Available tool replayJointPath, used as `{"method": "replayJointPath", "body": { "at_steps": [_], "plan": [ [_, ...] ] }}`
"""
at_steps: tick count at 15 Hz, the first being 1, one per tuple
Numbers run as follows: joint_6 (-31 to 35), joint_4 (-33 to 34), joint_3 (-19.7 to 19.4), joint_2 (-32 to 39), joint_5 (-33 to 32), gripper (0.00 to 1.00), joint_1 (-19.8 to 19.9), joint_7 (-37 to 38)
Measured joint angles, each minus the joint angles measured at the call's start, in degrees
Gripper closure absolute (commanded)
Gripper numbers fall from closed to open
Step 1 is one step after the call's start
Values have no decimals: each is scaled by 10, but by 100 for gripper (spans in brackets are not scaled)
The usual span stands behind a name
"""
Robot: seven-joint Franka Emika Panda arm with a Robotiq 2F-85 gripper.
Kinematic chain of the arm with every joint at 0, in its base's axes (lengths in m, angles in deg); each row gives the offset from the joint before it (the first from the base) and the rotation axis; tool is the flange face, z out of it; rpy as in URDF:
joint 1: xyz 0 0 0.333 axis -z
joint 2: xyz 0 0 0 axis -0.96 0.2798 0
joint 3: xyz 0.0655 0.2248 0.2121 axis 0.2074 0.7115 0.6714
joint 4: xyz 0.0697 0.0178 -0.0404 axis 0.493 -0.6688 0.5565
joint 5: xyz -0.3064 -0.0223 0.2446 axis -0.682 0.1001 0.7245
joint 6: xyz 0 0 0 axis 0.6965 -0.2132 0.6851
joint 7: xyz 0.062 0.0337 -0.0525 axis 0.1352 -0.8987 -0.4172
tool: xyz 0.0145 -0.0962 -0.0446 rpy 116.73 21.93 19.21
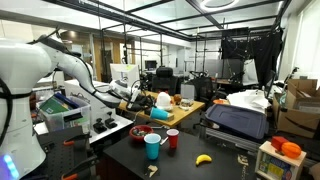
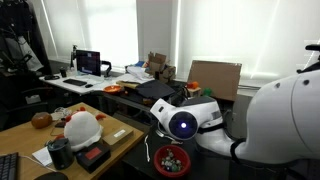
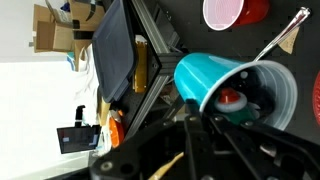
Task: Pick up the cup and pour it's contents in the bowl
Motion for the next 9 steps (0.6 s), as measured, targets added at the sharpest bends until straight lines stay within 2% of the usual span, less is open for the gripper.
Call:
{"method": "replayJointPath", "body": {
  "at_steps": [9],
  "plan": [
    [-12, 5, -8, 24, 0, 99, -10, 12]
  ]
}}
